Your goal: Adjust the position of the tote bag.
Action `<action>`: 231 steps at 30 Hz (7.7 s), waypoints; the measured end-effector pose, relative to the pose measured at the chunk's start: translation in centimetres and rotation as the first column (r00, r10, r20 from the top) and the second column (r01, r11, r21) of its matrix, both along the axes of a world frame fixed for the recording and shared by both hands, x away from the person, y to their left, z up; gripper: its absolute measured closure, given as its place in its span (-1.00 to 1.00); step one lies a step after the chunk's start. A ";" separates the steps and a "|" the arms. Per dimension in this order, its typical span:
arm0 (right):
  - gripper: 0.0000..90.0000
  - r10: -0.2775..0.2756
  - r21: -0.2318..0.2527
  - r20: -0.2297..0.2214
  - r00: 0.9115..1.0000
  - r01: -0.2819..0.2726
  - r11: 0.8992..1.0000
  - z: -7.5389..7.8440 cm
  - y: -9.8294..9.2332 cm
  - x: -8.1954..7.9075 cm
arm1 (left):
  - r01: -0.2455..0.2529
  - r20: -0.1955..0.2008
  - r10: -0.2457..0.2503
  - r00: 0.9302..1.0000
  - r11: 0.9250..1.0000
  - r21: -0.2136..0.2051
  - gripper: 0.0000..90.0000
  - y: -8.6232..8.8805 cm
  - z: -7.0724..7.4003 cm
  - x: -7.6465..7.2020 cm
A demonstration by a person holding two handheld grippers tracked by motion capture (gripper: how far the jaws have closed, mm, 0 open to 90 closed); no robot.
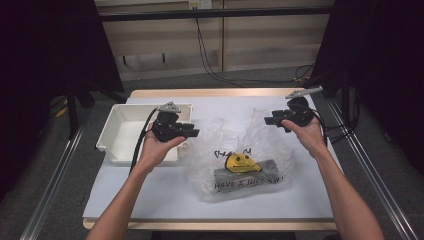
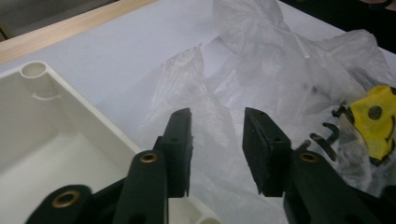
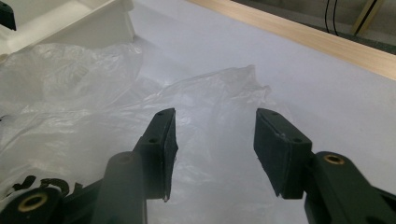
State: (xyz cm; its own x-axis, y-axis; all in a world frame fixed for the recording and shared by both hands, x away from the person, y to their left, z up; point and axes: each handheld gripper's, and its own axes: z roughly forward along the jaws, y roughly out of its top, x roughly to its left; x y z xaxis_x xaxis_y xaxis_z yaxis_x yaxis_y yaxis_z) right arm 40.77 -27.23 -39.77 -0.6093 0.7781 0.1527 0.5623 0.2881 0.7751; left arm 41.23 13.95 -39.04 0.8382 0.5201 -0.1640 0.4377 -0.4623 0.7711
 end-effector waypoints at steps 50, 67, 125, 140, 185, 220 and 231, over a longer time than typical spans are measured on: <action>1.00 0.081 0.046 -0.095 0.992 -0.077 0.996 -0.5 1.6 2.9 | 0.134 -0.156 -0.091 0.983 0.947 0.291 0.50 -6.3 -3.1 4.8; 1.00 0.087 0.059 -0.066 0.994 -0.083 0.995 0.5 1.3 1.9 | 0.102 -0.142 -0.077 0.987 0.979 0.179 1.00 -5.1 -2.3 4.2; 1.00 0.094 0.148 0.233 0.968 -0.131 0.980 10.3 -4.0 -11.3 | 0.128 0.233 -0.067 0.970 0.958 -0.257 1.00 1.9 9.1 -6.8; 1.00 0.041 0.175 0.315 0.948 -0.100 0.980 11.9 -6.3 -15.7 | 0.154 0.282 -0.071 0.957 0.947 -0.282 1.00 4.1 9.8 -10.7; 1.00 0.053 -0.008 0.108 0.993 -0.052 0.999 0.5 -3.8 -16.2 | 0.210 0.171 -0.195 0.966 0.975 -0.072 1.00 3.3 -3.0 -14.0; 1.00 0.053 -0.174 -0.088 0.995 -0.068 0.982 -7.8 -1.4 -13.4 | 0.200 0.047 -0.210 0.976 0.965 0.172 1.00 2.3 -8.7 -12.3; 0.80 0.059 -0.166 -0.063 0.996 -0.069 0.984 -7.8 -1.3 -13.3 | 0.189 -0.007 -0.189 0.982 0.976 0.106 0.99 2.9 -8.5 -11.9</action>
